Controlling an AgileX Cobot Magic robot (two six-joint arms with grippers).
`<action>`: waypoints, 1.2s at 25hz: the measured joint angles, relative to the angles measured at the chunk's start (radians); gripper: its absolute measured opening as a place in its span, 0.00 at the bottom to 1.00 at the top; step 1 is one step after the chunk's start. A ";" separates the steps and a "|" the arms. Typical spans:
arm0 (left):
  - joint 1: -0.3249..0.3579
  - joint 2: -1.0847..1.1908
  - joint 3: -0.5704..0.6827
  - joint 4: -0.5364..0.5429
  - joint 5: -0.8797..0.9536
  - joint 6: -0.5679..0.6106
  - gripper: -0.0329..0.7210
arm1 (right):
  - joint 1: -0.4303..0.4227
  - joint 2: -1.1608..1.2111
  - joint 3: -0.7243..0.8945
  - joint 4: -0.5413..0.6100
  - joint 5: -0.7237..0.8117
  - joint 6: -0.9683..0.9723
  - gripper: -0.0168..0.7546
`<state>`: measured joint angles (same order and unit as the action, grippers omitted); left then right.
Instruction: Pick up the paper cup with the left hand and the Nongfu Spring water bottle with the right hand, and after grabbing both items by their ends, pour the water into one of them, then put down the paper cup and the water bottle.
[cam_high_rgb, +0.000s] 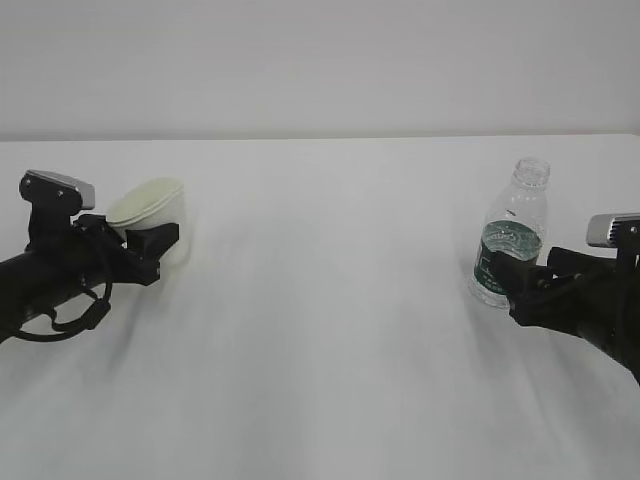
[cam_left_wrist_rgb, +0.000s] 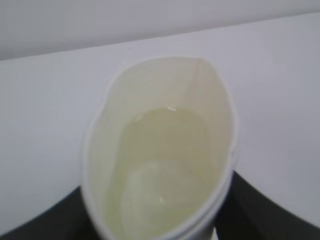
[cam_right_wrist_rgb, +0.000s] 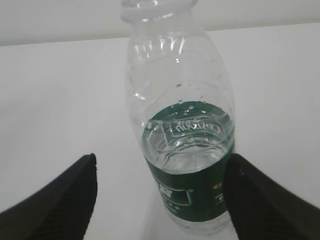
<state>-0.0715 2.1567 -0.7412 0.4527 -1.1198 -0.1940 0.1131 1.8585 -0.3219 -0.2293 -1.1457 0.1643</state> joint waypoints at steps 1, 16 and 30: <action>0.000 0.000 0.012 -0.012 -0.002 0.013 0.57 | 0.000 0.000 0.000 0.000 0.000 0.001 0.79; 0.000 -0.004 0.031 -0.068 -0.002 0.054 0.56 | 0.000 0.000 0.000 -0.010 0.000 0.024 0.79; 0.015 0.039 -0.012 -0.080 -0.002 0.058 0.56 | 0.000 0.000 0.000 -0.011 0.000 0.026 0.79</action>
<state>-0.0560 2.1955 -0.7535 0.3728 -1.1220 -0.1359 0.1131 1.8585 -0.3219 -0.2407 -1.1457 0.1908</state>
